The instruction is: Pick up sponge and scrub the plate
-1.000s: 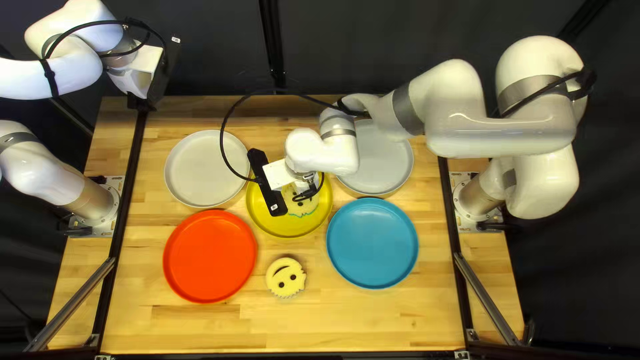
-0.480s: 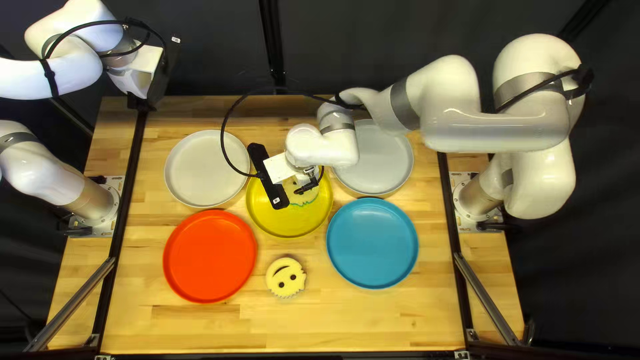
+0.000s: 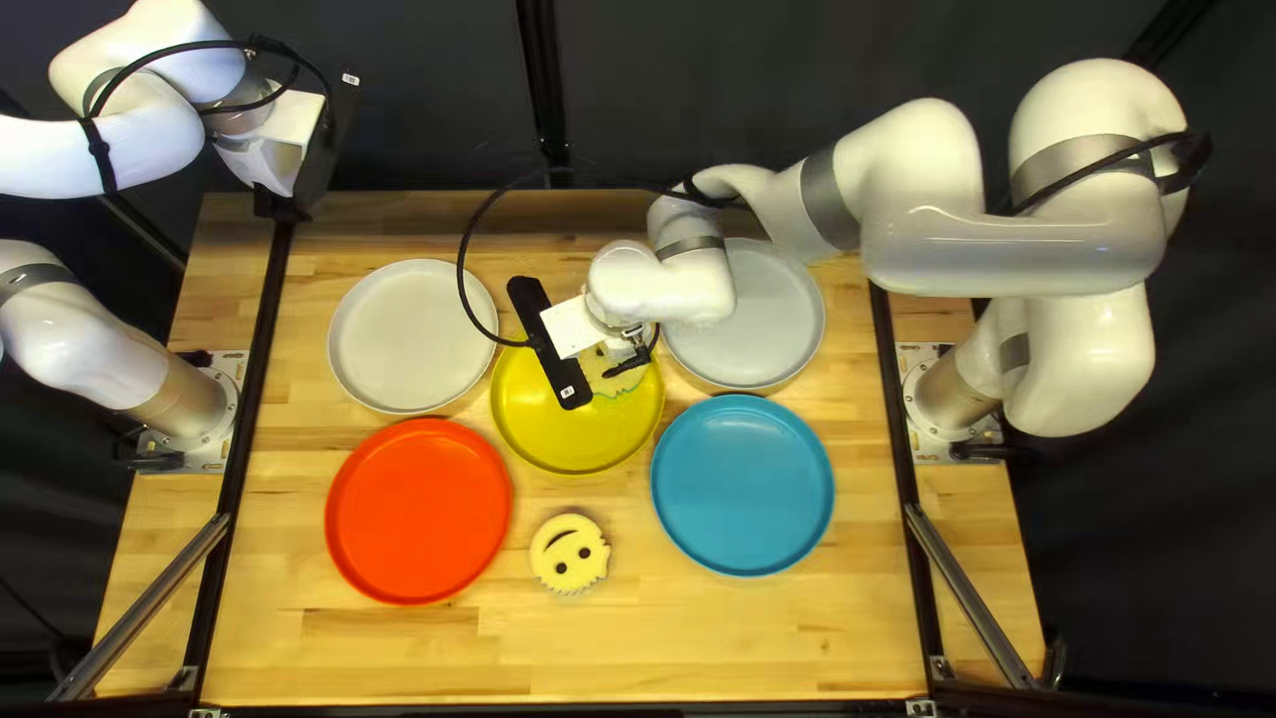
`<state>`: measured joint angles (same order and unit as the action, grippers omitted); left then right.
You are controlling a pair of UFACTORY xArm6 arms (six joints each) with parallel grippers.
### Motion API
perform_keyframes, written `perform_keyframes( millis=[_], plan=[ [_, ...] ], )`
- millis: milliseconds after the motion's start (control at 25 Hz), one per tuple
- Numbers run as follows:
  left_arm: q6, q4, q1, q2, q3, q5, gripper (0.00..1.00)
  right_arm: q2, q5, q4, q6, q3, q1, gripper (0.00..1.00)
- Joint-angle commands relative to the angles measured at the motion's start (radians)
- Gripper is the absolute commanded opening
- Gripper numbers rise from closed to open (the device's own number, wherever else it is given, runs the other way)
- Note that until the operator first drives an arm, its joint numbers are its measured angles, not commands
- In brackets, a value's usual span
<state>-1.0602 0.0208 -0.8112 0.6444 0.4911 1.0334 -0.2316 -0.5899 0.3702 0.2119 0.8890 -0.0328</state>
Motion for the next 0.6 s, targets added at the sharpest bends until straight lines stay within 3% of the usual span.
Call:
perform_keyframes(
  millis=[40,240,600],
  plan=[
    [0.000,0.000,0.000,0.000,0.000,0.000,1.00,0.010,-0.009,0.000,-0.022,-0.005,0.028,0.00],
    [0.000,0.000,0.000,0.000,0.000,0.000,1.00,0.003,-0.008,0.006,-0.031,0.001,0.042,0.00],
    [0.000,0.000,0.000,0.000,0.000,0.000,1.00,-0.051,0.045,-0.001,0.088,0.045,-0.082,0.00]
  ],
)
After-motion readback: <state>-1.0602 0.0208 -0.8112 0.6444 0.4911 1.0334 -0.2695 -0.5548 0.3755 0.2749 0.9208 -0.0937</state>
